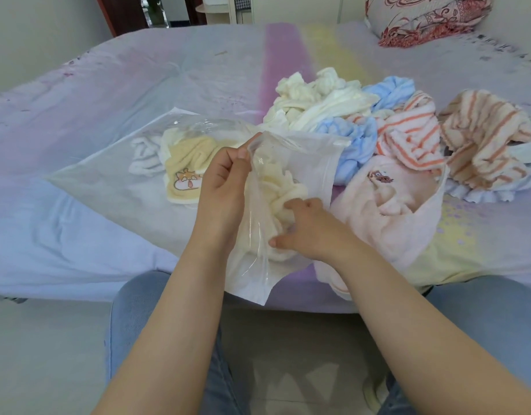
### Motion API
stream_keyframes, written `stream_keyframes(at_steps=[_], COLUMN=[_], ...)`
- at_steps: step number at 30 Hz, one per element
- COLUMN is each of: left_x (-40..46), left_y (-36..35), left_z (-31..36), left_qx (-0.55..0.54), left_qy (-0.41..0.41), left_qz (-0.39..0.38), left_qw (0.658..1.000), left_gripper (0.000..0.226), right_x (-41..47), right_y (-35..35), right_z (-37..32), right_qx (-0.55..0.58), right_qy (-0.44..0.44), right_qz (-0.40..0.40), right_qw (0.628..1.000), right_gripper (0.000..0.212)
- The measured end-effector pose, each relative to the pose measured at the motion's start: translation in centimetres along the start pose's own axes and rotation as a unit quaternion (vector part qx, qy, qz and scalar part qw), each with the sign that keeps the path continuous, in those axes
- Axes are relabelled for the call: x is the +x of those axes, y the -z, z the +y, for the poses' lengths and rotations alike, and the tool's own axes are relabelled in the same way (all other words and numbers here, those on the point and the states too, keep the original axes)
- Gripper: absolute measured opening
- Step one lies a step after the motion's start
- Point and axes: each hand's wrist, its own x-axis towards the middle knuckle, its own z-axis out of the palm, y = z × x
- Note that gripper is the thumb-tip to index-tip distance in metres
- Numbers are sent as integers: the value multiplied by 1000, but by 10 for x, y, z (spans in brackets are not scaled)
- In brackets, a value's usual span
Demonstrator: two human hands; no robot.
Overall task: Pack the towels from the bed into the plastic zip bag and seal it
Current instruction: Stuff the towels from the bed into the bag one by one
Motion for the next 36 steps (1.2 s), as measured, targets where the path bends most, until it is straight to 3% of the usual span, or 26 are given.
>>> stream_keyframes(at_steps=[2, 5, 8, 10, 11, 12, 14, 16, 18, 20, 22, 25, 27, 29, 31, 33, 36], left_x=[-2, -5, -8, -10, -11, -11, -12, -12, -11, -10, -12, -18, -23, -27, -33, -38, -43], left_y=[-3, -6, -1, 5, 8, 10, 11, 10, 9, 7, 3, 1, 0, 0, -1, -1, 3], left_z=[-1, 2, 8, 12, 13, 15, 15, 10, 2, -6, -11, -16, -14, -11, -7, -5, -5], left_qx=[-2, -14, -1, 9, 13, 25, 70, 90, 97, 132, 168, 216, 251, 274, 305, 356, 440], left_qy=[8, 14, 10, 11, 11, 10, 6, -1, -9, -22, -28, -28, -30, -35, -47, -54, -48], left_qz=[2, 19, 36, 42, 47, 55, 70, 57, 31, 23, 26, 40, 47, 49, 38, 2, -47], left_qw=[1000, 1000, 999, 999, 999, 998, 995, 994, 995, 991, 985, 975, 966, 960, 950, 933, 895], left_gripper=[13, 14, 16, 19, 21, 22, 26, 25, 22, 23, 25, 23, 24, 24, 20, 20, 35], right_x=[5, 23, 42, 43, 41, 37, 23, 6, -14, -28, -35, -36, -32, -25, -21, -23, -40], right_y=[0, -2, -11, -15, -19, -22, -21, -11, 4, 14, 15, 3, -9, -13, -4, 16, 45], right_z=[-5, -25, -42, -45, -42, -39, -28, -10, 11, 34, 58, 83, 91, 100, 103, 100, 82], right_qx=[-59, -66, 141, 358, 416, 430, 391, 388, 387, 312, 168, 85, 69, 11, -19, 32, 180], right_qy=[4, 19, 36, 37, 42, 44, 53, 42, 41, 1, -90, -203, -214, -217, -203, -159, -96], right_qz=[-60, -69, -138, -218, -241, -239, -182, -46, 161, 344, 417, 265, 186, 186, 215, 208, 98], right_qw=[996, 995, 980, 907, 876, 869, 901, 919, 907, 886, 889, 939, 957, 958, 955, 965, 974], right_gripper=[71, 40, 12, 25, 33, 40, 50, 40, 32, 24, 34, 89, 104, 96, 74, 51, 31])
